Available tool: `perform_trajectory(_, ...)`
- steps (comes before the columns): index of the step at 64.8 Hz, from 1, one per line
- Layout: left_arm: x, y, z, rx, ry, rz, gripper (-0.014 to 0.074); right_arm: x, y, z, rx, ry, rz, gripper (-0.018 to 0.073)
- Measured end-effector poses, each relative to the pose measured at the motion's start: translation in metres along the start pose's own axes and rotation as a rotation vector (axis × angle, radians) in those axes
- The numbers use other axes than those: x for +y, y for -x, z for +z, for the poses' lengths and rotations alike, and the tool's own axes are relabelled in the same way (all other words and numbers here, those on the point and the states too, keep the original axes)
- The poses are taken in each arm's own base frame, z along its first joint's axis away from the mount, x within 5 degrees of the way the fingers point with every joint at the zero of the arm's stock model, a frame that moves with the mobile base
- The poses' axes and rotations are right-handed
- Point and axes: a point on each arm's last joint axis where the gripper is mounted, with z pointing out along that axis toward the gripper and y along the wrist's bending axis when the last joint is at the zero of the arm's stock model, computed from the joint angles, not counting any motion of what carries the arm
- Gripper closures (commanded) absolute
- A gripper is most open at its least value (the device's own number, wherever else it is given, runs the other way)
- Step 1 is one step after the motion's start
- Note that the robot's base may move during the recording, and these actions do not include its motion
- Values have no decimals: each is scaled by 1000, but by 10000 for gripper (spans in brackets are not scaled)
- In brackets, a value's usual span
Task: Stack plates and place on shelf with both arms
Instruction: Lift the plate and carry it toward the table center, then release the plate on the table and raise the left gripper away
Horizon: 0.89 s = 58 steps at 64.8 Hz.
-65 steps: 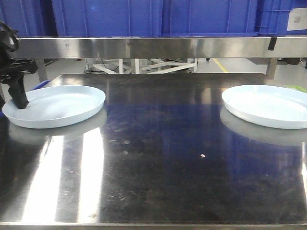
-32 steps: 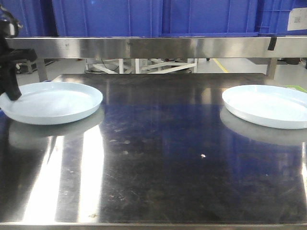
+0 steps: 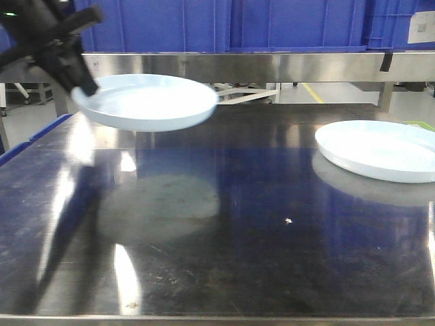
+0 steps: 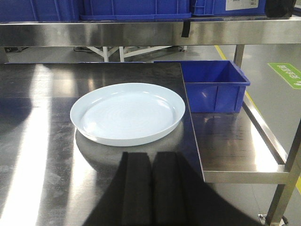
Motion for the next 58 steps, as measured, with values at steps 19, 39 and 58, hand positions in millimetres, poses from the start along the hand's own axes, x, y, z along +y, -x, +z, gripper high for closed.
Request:
perform_trajectory(19,-62,-12,54,14,-45,126,502,0,0,0,0,0,0,511)
perform_trajectory(39,-67,-22,81,95,2,180,207,0,0,0,0,0,0,511)
perform_trajectory(58,-80,-27,63,85,55,267,351,0,0,0,0,0,0,511)
